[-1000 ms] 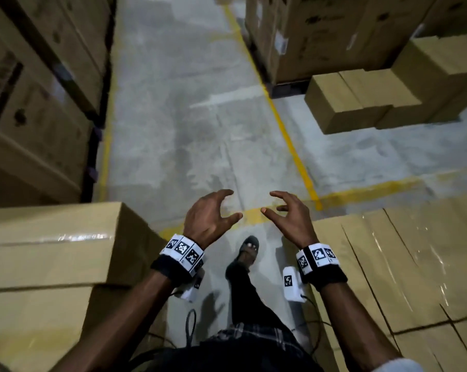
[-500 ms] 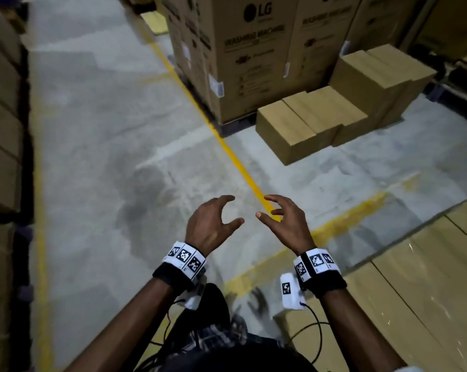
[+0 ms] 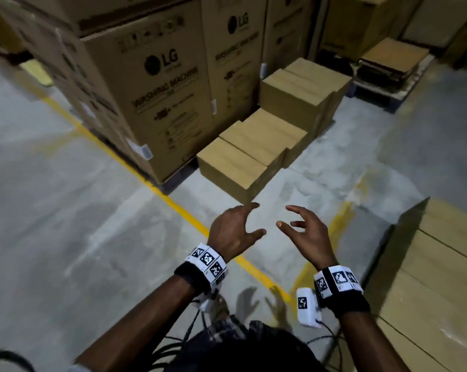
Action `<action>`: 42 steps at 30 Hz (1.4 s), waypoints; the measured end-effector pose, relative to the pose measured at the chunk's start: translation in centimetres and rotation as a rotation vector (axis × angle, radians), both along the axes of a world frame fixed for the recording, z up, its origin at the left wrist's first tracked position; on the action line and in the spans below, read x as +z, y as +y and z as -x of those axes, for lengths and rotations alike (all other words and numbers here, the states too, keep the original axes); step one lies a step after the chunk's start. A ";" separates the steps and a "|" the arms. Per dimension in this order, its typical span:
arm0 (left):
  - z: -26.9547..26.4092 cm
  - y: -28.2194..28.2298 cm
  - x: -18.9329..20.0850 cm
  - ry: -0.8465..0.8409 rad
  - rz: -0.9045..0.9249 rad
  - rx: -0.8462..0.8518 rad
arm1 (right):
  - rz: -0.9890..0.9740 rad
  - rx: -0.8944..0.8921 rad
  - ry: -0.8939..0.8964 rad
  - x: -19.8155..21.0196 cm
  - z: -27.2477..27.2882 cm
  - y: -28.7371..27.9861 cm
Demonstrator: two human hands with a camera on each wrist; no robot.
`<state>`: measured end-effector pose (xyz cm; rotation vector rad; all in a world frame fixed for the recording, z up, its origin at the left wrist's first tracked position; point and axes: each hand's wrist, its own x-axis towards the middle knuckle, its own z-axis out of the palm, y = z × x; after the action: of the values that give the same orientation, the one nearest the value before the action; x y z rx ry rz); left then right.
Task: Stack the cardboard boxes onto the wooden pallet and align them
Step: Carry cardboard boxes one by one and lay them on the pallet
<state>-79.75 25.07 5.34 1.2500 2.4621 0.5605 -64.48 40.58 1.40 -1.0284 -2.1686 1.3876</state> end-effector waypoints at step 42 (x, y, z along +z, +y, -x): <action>36.3 106.1 -7.5 -0.212 -0.025 -0.154 | -0.035 -0.130 -0.167 -2.7 32.9 101.7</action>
<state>-116.07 131.14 -2.15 1.3040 2.1712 0.6476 -97.41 142.32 -1.32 -1.2884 -2.1893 1.2401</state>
